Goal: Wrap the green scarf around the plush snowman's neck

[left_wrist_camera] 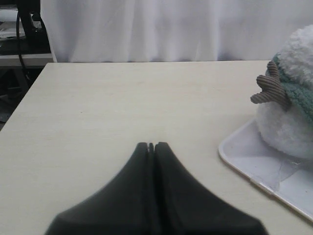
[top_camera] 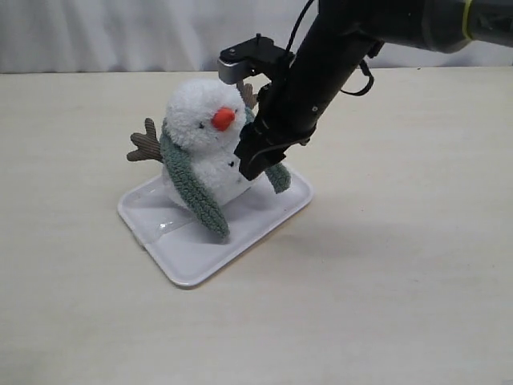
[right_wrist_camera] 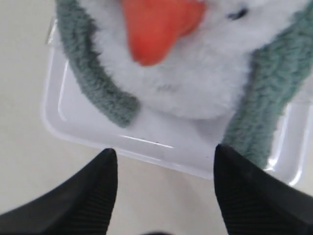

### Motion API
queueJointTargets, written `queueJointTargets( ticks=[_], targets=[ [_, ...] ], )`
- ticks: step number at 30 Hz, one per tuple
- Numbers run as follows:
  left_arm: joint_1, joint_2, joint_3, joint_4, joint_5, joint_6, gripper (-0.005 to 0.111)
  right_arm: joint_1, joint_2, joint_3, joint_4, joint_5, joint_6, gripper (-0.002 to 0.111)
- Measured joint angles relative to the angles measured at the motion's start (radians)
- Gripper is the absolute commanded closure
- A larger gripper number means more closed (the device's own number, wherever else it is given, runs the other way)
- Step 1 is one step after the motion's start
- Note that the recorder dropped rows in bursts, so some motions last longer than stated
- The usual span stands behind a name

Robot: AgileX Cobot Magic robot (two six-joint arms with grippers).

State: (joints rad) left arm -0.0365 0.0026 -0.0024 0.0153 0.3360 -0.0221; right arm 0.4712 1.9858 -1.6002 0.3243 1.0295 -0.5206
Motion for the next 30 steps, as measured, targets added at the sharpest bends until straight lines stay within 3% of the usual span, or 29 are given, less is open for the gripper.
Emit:
queueJointTargets(
  ticks=[6,11,14,18,21,27,30],
  targets=[
    [0.000,0.000,0.000,0.000,0.000,0.000,0.107,0.012,-0.002,0.028,0.065,0.097,-0.011,0.052],
    [0.000,0.000,0.000,0.000,0.000,0.000,0.107,0.129,-0.002,0.071,0.027,0.068,0.023,0.052],
    [0.000,0.000,0.000,0.000,0.000,0.000,0.107,0.284,-0.002,0.090,-0.194,-0.096,0.243,0.043],
    [0.000,0.000,0.000,0.000,0.000,0.000,0.107,0.364,0.044,0.092,-0.414,-0.194,0.511,0.041],
    [0.000,0.000,0.000,0.000,0.000,0.000,0.107,0.372,0.093,0.096,-0.546,-0.222,0.660,0.053],
    [0.000,0.000,0.000,0.000,0.000,0.000,0.107,0.372,0.154,0.099,-0.621,-0.345,0.731,0.101],
    [0.000,0.000,0.000,0.000,0.000,0.000,0.107,0.372,0.163,0.099,-0.658,-0.337,0.735,0.104]
  ],
)
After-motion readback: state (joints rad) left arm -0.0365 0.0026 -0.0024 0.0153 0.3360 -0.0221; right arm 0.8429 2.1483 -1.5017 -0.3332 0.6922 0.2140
